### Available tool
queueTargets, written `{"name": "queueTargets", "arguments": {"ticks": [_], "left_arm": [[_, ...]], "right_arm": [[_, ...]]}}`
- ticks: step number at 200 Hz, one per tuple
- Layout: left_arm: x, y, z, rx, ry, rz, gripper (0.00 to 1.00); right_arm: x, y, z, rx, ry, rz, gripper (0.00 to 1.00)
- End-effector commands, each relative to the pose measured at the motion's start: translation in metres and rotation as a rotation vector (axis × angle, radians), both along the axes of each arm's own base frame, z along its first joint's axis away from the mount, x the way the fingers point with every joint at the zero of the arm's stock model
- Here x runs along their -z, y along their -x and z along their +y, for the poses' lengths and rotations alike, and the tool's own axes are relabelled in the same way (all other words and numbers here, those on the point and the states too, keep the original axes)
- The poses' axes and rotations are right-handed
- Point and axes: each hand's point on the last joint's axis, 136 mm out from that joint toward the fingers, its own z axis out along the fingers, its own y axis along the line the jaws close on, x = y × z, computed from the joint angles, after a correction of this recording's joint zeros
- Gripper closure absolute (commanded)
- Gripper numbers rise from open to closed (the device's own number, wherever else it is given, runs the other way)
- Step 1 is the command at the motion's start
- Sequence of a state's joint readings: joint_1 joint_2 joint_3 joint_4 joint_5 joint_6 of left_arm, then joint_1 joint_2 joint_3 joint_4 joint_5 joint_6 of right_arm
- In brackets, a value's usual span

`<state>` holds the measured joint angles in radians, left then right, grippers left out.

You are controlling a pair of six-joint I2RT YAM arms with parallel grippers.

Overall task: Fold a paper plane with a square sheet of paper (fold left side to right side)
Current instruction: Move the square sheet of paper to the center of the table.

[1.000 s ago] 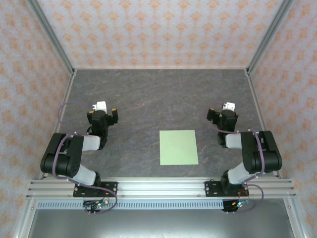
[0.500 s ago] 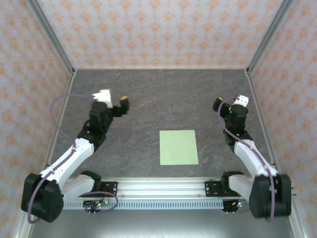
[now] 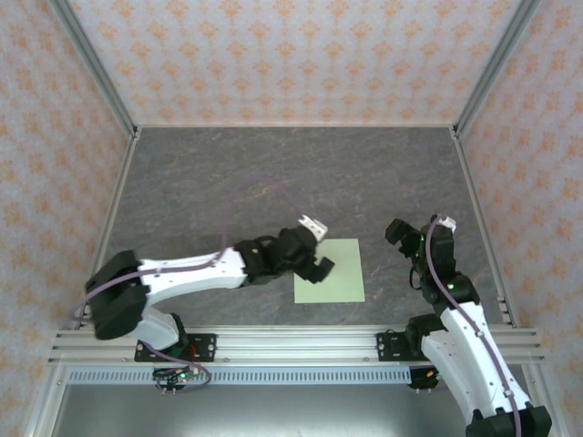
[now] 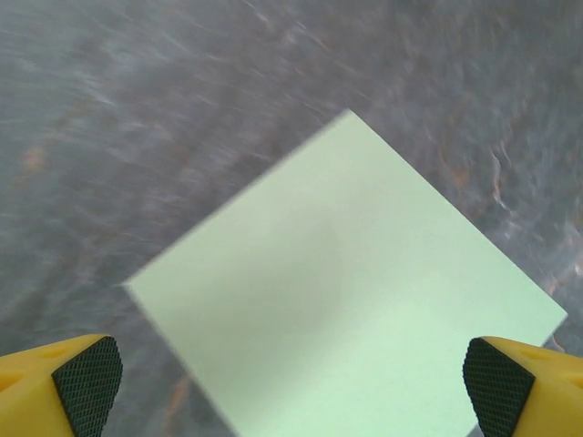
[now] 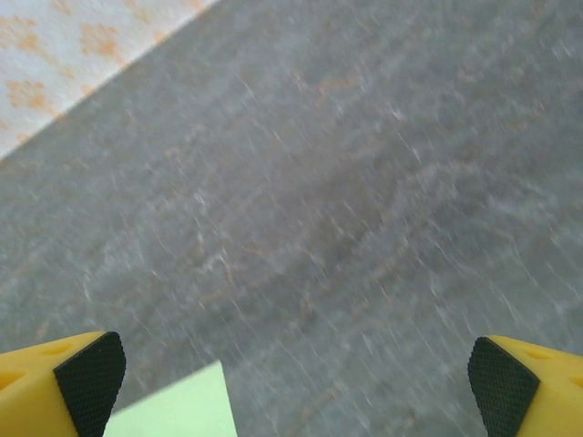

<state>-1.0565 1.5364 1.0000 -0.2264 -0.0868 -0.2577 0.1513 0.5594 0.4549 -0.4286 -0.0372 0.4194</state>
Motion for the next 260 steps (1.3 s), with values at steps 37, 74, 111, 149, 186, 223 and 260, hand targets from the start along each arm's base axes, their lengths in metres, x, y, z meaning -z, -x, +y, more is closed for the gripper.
{"name": "queueTargets", "arguments": {"ticks": [37,74,111,149,186,223,260], "left_arm": [[0.047,0.004,-0.032,0.005,-0.238,0.041,0.00],[0.061,0.001,-0.030,-0.020,-0.322,0.074,0.00],[0.087,0.003,-0.028,-0.036,-0.370,0.159,0.00],[0.096,0.002,-0.022,-0.060,-0.327,0.267,0.00],[0.110,0.003,-0.018,-0.061,-0.303,0.373,0.00],[0.122,-0.002,0.002,-0.096,-0.381,0.387,0.00],[0.131,-0.003,0.016,-0.104,-0.405,0.428,0.00]], "right_arm": [[0.024,0.026,-0.005,0.022,0.007,0.120,0.00],[0.026,0.028,-0.007,0.036,0.005,0.128,0.00],[0.024,0.030,-0.006,0.031,0.000,0.132,0.00],[0.021,0.032,-0.008,0.038,0.009,0.139,0.00],[0.018,0.031,-0.005,0.027,0.000,0.133,0.00],[0.014,0.032,-0.006,0.024,0.009,0.131,0.00],[0.014,0.032,-0.005,0.021,0.004,0.133,0.00]]}}
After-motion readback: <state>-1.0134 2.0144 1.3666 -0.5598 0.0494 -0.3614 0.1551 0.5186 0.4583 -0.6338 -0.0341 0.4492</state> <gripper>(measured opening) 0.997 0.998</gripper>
